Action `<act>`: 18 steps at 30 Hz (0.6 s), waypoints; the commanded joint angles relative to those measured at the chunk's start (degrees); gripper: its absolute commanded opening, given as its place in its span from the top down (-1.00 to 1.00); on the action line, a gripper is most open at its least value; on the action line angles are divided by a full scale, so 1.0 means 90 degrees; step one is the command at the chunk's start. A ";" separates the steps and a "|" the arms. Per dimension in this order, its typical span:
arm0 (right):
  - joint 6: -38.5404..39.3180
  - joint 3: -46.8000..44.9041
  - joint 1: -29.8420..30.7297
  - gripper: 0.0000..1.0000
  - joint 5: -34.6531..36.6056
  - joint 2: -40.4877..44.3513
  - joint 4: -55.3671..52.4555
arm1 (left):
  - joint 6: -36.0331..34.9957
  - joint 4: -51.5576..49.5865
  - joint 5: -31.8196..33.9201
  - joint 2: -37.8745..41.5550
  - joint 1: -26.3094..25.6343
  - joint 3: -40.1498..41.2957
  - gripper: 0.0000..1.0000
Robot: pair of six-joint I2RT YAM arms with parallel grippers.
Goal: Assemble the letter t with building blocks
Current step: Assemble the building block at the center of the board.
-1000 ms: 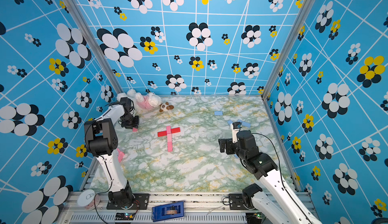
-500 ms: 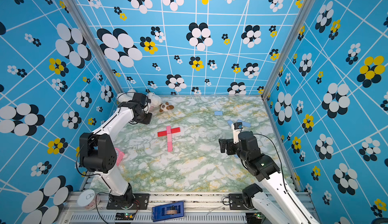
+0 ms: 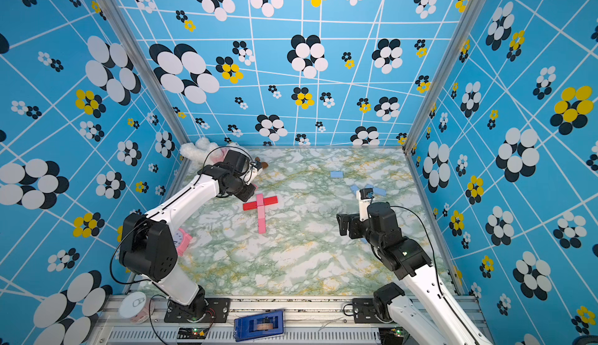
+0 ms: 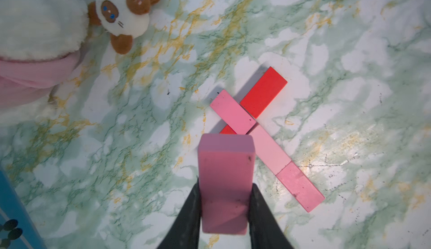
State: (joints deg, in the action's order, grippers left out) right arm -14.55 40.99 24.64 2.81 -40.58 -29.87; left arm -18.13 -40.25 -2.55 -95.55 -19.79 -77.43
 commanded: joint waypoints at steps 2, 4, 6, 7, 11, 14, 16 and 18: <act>0.0075 0.0203 0.0054 -0.99 -0.0077 -0.0023 -0.0145 | -0.0641 0.0010 -0.0448 0.0186 -0.0377 0.0211 0.41; 0.0090 0.0206 0.0054 -0.99 -0.0078 -0.0023 -0.0139 | -0.0825 -0.0024 -0.0548 0.0143 -0.0525 0.0251 0.37; 0.0096 0.0210 0.0054 -0.99 -0.0078 -0.0029 -0.0138 | -0.1137 0.0027 -0.0703 0.0139 -0.0688 0.0393 0.34; 0.0102 0.0201 0.0059 -0.99 -0.0078 -0.0031 -0.0138 | -0.1305 0.0072 -0.0694 0.0155 -0.0804 0.0472 0.33; 0.0093 0.0182 0.0055 -0.99 -0.0078 -0.0023 -0.0121 | -0.1550 0.0142 -0.0594 0.0106 -0.1067 0.0577 0.33; 0.0098 0.0166 0.0055 -0.98 -0.0078 -0.0033 -0.0100 | -0.1525 0.0058 -0.0611 -0.0047 -0.1190 0.0536 0.33; 0.0094 0.0164 0.0051 -0.99 -0.0079 -0.0037 -0.0087 | -0.1571 0.0040 -0.0584 -0.0150 -0.1324 0.0533 0.33; 0.0112 0.0166 0.0055 -0.98 -0.0087 -0.0042 -0.0078 | -0.1613 0.0005 -0.0487 -0.0264 -0.1453 0.0520 0.33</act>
State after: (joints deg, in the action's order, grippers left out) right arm -14.17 41.21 24.64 2.61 -40.77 -29.87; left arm -30.96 -39.55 -6.94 -95.98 -31.35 -72.71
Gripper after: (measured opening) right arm 0.991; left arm 0.336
